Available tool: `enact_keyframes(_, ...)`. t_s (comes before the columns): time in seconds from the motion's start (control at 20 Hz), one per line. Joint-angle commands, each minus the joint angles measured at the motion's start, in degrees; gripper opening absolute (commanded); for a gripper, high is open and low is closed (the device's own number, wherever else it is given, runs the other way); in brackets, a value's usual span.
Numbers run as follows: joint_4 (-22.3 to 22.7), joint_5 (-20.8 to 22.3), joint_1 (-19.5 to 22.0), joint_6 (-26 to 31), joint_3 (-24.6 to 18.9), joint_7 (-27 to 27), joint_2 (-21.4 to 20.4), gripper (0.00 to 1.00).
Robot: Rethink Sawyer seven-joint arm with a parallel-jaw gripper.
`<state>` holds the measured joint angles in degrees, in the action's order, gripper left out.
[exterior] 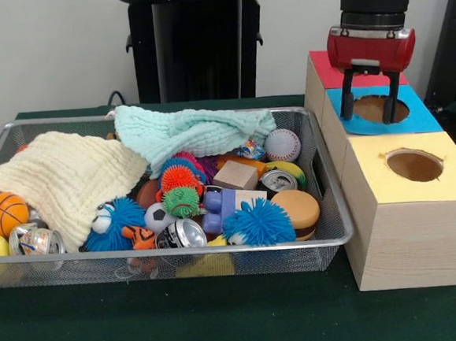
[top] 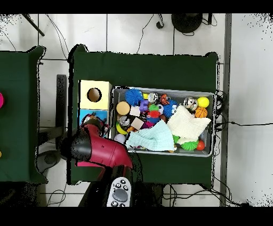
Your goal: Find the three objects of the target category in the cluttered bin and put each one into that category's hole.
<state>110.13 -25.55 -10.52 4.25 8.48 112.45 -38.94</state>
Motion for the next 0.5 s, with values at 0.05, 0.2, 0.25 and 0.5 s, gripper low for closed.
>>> enact_keyframes(0.05,0.95,-2.93,-1.93,4.19,0.29,13.42,1.78,1.00)
enact_keyframes(0.2,-1.34,-3.04,-3.28,4.73,1.82,12.60,2.68,1.00)
enact_keyframes(0.25,-2.28,-2.91,-4.10,5.49,2.89,12.16,2.50,1.00)
enact_keyframes(0.5,-5.91,-1.49,-5.15,8.89,4.27,9.53,1.72,1.00)
